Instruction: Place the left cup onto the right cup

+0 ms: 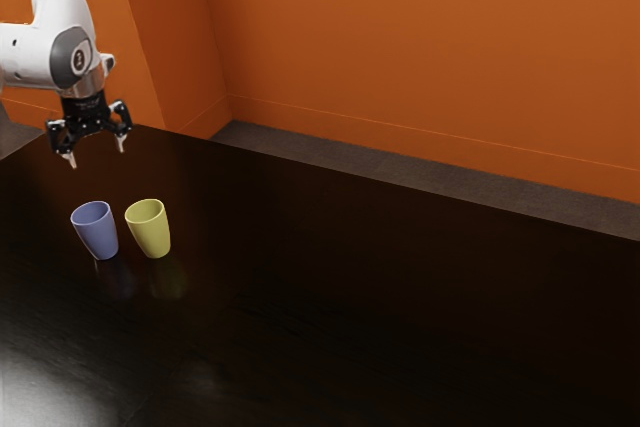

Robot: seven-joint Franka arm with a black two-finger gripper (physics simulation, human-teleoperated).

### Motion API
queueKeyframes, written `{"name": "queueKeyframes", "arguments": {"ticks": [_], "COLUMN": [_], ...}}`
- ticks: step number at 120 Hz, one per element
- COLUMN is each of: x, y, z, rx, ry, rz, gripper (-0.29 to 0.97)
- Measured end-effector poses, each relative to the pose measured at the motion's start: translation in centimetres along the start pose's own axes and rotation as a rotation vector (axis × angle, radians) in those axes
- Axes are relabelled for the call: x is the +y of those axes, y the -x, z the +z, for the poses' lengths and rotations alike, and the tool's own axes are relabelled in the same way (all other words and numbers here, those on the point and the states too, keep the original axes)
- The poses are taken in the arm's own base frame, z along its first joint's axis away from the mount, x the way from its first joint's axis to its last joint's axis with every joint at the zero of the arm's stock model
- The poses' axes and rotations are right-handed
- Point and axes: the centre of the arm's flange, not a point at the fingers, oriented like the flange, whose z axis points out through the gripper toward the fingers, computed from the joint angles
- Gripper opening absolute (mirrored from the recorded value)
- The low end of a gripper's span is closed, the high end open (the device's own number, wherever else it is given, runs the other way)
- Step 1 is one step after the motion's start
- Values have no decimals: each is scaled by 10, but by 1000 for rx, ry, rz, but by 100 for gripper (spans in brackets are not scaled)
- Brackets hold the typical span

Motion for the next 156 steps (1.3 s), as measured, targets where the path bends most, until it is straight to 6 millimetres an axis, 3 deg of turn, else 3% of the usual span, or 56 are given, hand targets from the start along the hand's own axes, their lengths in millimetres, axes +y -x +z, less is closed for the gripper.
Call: {"name": "queueKeyframes", "arguments": {"ticks": [61, 156], "x": [-10, 1], "y": [-12, -18], "z": [40, 89], "rx": [-16, -1], "ry": [41, 43], "rz": [-74, -91], "gripper": [68, 68]}}
